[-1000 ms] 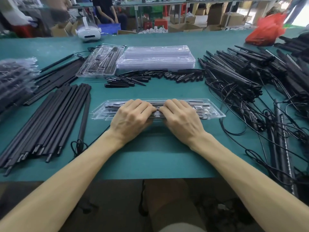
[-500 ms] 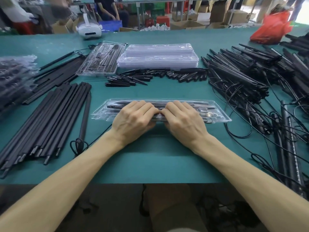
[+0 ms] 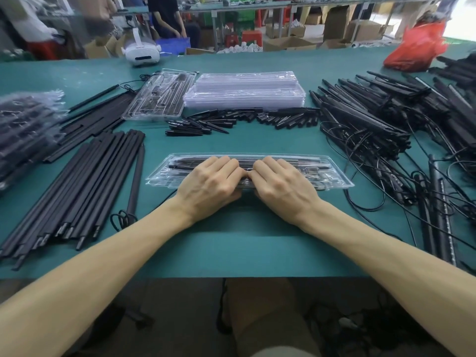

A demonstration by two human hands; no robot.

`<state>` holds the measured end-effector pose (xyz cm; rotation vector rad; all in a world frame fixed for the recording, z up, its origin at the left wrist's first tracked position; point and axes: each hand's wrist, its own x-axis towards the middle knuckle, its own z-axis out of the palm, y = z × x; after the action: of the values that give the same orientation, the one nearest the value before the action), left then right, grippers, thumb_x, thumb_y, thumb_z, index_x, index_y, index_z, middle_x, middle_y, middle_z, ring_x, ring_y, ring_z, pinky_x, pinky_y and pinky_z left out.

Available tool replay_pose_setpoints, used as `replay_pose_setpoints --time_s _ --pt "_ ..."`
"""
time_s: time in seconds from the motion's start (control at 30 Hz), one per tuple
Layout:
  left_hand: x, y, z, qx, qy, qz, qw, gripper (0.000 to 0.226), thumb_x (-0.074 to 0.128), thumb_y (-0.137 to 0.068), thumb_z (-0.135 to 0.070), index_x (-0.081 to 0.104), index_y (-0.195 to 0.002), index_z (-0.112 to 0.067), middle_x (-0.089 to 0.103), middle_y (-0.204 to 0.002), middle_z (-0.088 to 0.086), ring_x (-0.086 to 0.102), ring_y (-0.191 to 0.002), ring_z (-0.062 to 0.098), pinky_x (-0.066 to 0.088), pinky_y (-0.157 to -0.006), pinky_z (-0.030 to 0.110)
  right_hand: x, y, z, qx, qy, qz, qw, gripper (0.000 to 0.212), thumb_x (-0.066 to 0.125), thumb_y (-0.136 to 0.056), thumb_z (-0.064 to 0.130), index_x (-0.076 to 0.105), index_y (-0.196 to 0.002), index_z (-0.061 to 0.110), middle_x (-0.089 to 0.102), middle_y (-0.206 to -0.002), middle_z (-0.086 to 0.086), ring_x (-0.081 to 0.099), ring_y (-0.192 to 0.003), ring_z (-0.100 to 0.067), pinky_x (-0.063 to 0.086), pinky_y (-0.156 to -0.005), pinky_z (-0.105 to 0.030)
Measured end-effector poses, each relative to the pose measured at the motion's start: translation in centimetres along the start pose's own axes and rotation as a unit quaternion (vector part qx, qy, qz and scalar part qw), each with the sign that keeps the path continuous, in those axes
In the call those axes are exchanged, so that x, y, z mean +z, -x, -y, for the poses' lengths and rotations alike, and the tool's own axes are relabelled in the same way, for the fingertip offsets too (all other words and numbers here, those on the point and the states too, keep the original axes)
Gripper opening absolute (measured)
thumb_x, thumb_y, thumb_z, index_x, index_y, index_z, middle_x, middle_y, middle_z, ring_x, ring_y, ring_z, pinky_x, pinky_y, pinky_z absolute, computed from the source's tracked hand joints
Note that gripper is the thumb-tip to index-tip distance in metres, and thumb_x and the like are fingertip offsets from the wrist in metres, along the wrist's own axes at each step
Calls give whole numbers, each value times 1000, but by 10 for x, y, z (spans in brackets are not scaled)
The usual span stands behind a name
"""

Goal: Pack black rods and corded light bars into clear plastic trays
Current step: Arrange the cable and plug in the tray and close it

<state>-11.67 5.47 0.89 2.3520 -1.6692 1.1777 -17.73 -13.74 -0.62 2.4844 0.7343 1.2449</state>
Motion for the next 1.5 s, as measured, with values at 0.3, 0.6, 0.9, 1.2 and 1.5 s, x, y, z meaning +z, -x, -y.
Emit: replay_pose_setpoints --time_s 0.3,0.6,0.9,1.2,1.5 --pt "-1 -1 0 4 3 16 1000 12 58 -92 -12 65 -84 -6 56 -78 9 55 -71 30 48 -64 42 -3 0 0 0 -18 18 1000 24 46 -92 -3 58 -75 10 56 -77 -8 55 -70 -28 45 -58 -39" --pt "-3 -2 -1 2 -13 13 1000 16 55 -94 -12 64 -82 -7 56 -76 9 55 -70 30 48 -63 41 -4 -3 1 6 11 18 1000 23 61 -91 -1 55 -73 12 54 -75 -8 52 -67 -26 43 -57 -37" --pt "-31 -20 4 -8 -16 67 998 6 63 -84 -6 61 -79 -6 56 -72 11 55 -64 31 48 -57 42 -31 -25 -13 11 -15 95 995 15 63 -83 -2 58 -73 9 56 -72 -10 54 -63 -29 45 -53 -39" --pt "-74 -43 18 -92 109 125 982 20 71 -84 -21 63 -95 -5 64 -88 11 63 -78 35 48 -64 43 -70 -63 -37 31 -151 212 965 21 62 -91 26 60 -99 8 59 -100 -9 56 -94 -30 44 -74 -42" --pt "-91 -47 24 -77 200 187 959 19 68 -76 -26 63 -86 -11 65 -76 3 56 -68 28 47 -64 40 -98 -68 -39 95 -220 232 943 18 65 -79 29 66 -90 14 66 -76 -5 57 -71 -31 46 -66 -41"
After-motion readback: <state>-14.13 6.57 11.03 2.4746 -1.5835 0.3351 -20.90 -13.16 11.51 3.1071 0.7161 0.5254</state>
